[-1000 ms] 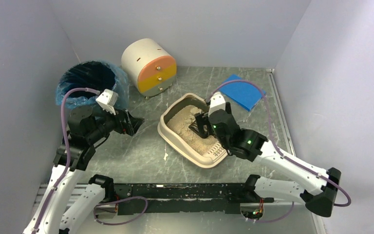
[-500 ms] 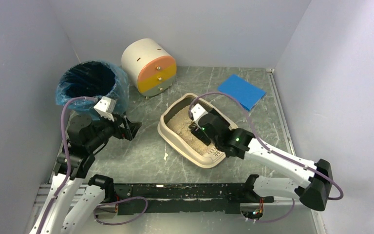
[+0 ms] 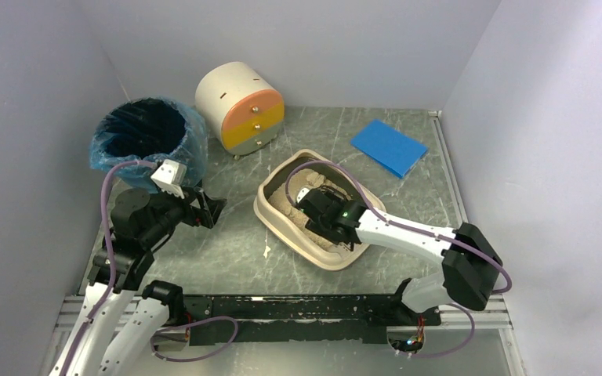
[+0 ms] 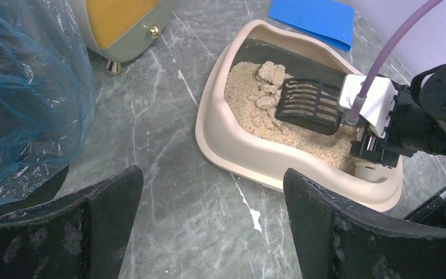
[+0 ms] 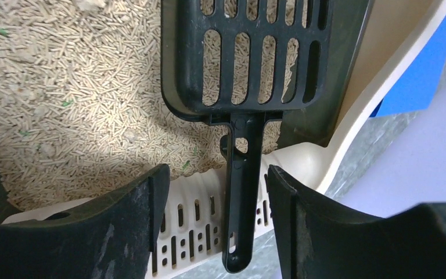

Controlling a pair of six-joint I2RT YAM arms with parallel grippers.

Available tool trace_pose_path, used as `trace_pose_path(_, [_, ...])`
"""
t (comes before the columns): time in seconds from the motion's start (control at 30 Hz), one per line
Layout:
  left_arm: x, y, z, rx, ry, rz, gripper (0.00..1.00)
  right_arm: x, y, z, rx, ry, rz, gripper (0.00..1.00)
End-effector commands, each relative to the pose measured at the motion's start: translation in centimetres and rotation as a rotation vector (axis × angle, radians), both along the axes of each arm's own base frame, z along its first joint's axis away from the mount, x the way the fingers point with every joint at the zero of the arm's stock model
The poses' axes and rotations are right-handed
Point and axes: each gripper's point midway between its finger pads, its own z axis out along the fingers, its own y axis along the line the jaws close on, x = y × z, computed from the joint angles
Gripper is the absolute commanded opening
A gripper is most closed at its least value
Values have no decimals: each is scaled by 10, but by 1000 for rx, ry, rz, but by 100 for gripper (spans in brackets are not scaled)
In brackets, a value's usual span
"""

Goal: Clean the litter box

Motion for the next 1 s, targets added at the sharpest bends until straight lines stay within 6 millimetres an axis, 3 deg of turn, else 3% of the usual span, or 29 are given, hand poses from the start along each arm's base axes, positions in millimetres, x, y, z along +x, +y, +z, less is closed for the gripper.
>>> trace_pose_path(0.0, [2, 0, 6, -11, -28, 12, 95, 9, -7, 1, -26, -25, -48, 64])
trace_pose_path(0.5, [0, -1, 5, -12, -23, 15, 94, 26, -14, -20, -84, -51, -86, 59])
trace_pose_path(0.73, [1, -2, 4, -11, -18, 11, 94, 32, -13, -16, -73, -74, -92, 39])
trace_pose_path(0.97, [5, 0, 18, -28, -47, 33, 94, 32, -3, 12, 25, -89, -113, 21])
